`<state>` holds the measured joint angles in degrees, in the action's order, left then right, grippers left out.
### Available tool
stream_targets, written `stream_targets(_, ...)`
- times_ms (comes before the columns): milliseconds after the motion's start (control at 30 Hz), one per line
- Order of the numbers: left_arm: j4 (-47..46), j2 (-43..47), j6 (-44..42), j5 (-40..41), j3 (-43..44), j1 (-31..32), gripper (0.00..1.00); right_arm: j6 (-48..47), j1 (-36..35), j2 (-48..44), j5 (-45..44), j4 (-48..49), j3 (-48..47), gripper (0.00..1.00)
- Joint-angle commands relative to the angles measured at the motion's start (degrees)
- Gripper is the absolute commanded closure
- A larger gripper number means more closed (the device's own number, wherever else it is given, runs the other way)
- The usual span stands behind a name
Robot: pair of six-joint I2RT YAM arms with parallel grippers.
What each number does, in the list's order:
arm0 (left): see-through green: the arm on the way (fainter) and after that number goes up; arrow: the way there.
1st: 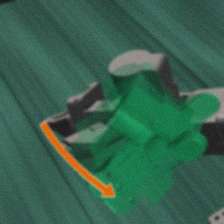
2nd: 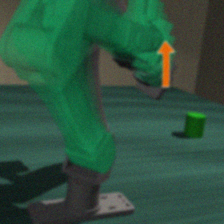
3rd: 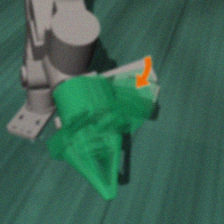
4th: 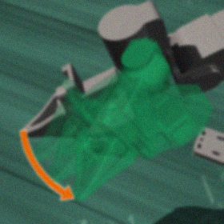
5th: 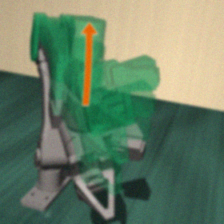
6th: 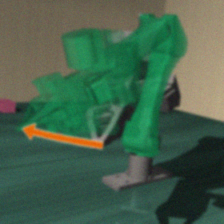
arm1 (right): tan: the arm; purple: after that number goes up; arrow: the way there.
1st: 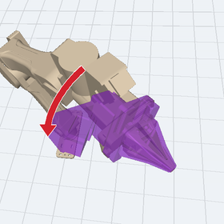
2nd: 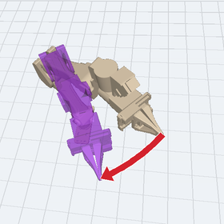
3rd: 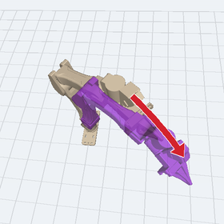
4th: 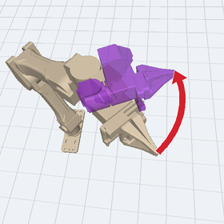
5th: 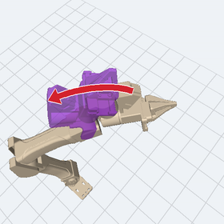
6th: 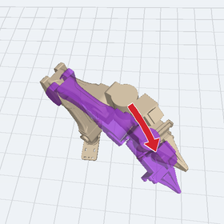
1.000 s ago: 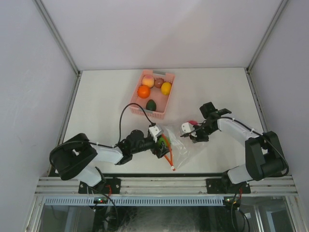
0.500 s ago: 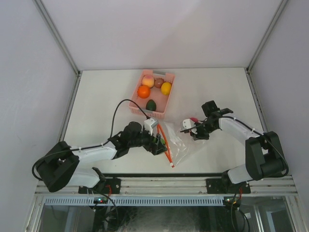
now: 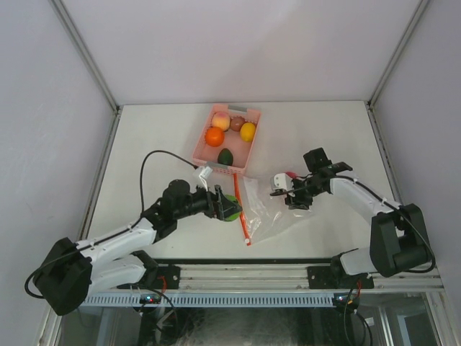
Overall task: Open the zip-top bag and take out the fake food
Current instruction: Pick up the fake fruit from the zipper food storage bag.
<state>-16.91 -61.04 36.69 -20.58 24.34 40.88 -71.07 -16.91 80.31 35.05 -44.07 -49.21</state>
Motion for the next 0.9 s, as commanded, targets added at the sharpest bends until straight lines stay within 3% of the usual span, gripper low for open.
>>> stream_targets(0,-5.32,3.34,7.70,-1.97,-0.72,-1.89,0.89,1.21,1.00,-4.60,2.70,1.71,-0.21,0.53)
stream_targets(133,-5.11,4.95,10.37,-1.89,0.73,-2.03,0.89,1.37,2.38,-7.15,4.12,1.84,-0.01,0.40)
stream_targets(367,-7.95,5.51,15.78,0.48,2.03,-2.04,0.93,2.66,3.54,-13.17,8.17,2.05,-0.44,0.37)
stream_targets(633,-14.48,0.09,26.15,0.70,4.68,-2.04,0.94,7.70,3.37,-20.92,20.95,2.92,-4.14,0.36)
stream_targets(767,-16.38,-1.52,30.71,1.97,6.36,-2.04,0.95,11.82,3.29,-21.88,28.74,4.91,-7.03,0.18)
stream_targets(867,-17.55,-2.88,33.77,3.14,7.58,-1.96,0.95,18.96,2.46,-18.79,34.39,5.34,-12.98,0.16)
